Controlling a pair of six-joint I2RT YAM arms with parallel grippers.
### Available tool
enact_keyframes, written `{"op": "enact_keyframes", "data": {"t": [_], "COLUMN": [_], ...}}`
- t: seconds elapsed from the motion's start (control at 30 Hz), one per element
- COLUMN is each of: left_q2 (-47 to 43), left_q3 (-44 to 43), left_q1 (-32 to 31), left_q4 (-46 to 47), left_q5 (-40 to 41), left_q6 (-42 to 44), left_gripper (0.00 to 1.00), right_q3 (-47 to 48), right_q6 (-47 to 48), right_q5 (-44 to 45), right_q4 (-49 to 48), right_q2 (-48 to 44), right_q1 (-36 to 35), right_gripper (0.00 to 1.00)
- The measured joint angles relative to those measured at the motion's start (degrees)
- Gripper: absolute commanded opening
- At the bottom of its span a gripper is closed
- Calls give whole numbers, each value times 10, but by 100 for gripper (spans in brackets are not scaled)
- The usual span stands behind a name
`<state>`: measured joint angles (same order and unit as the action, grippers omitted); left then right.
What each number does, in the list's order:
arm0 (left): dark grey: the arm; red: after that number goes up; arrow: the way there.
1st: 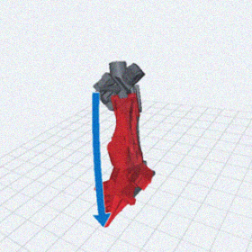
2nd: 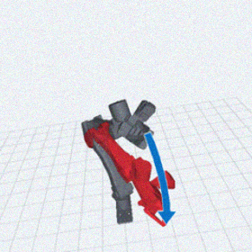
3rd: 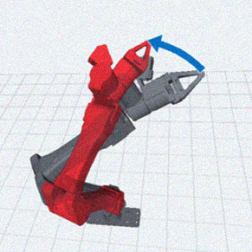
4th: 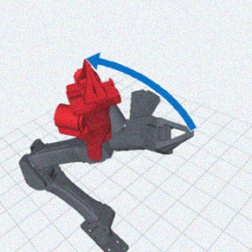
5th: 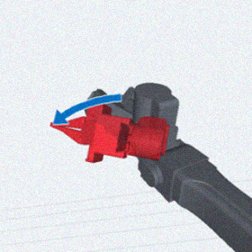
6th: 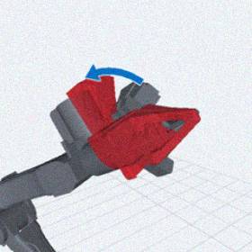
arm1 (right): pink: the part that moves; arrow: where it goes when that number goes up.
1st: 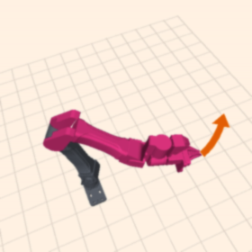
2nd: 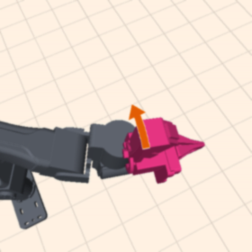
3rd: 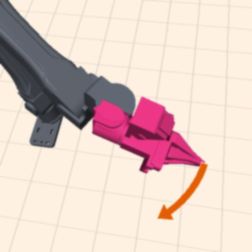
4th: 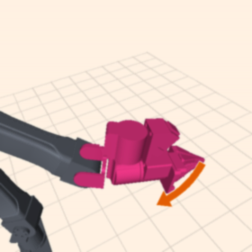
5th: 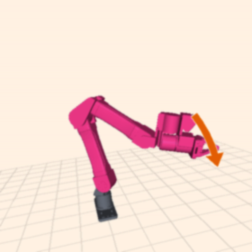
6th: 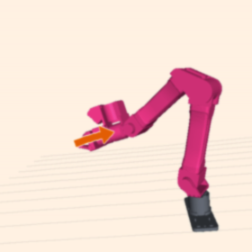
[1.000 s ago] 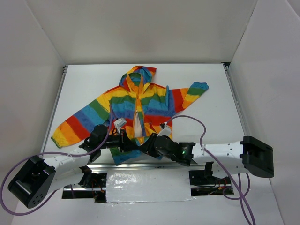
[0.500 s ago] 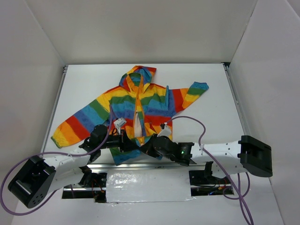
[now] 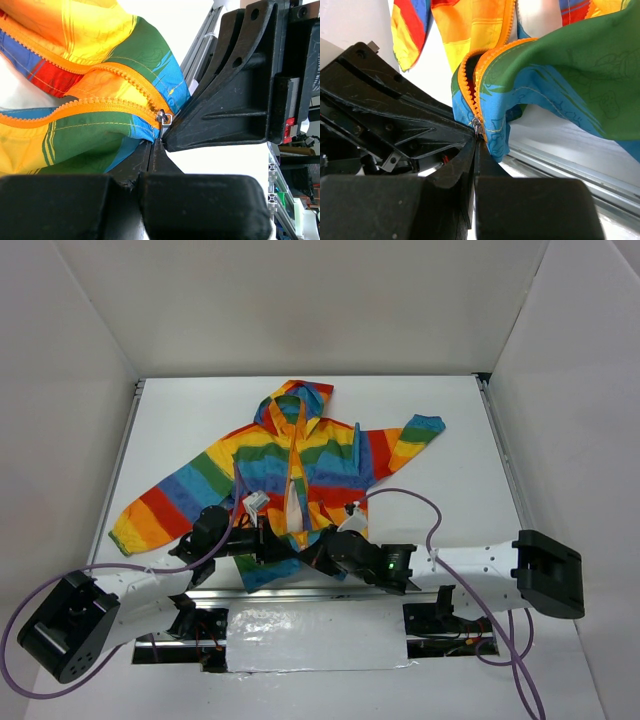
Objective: Zip up the jacket
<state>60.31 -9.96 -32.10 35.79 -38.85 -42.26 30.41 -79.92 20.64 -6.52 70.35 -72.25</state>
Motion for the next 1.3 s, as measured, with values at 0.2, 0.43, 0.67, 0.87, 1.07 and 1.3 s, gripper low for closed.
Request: {"op": "enact_keyframes", "data": {"t": [0.2,0.43,0.67,0.87,1.07,1.3], "left_q2": [3,10,12,14,14,14], "left_q3": [0,0,0,0,-1,-5], "left_q1": [-1,-4,-6,-15,-19,-23], "left_q4": [13,22,37,43,38,35], "left_q5": [-1,-1,0,0,0,0], "left_q6": [0,0,0,1,2,3], "left_gripper": [0,0,0,0,0,0], "right_q3": [0,0,0,23,53,51], "right_q6": [-13,-19,-21,-31,-37,-47], "right_q5": [1,-11,-77,-156,-225,-293], "right_q4": [14,19,19,57,92,92], "right_q2": [-17,-21,-29,-31,-17,-17], "right_q1": [0,10,54,95,120,155], "right_gripper": [0,0,0,0,0,0]}}
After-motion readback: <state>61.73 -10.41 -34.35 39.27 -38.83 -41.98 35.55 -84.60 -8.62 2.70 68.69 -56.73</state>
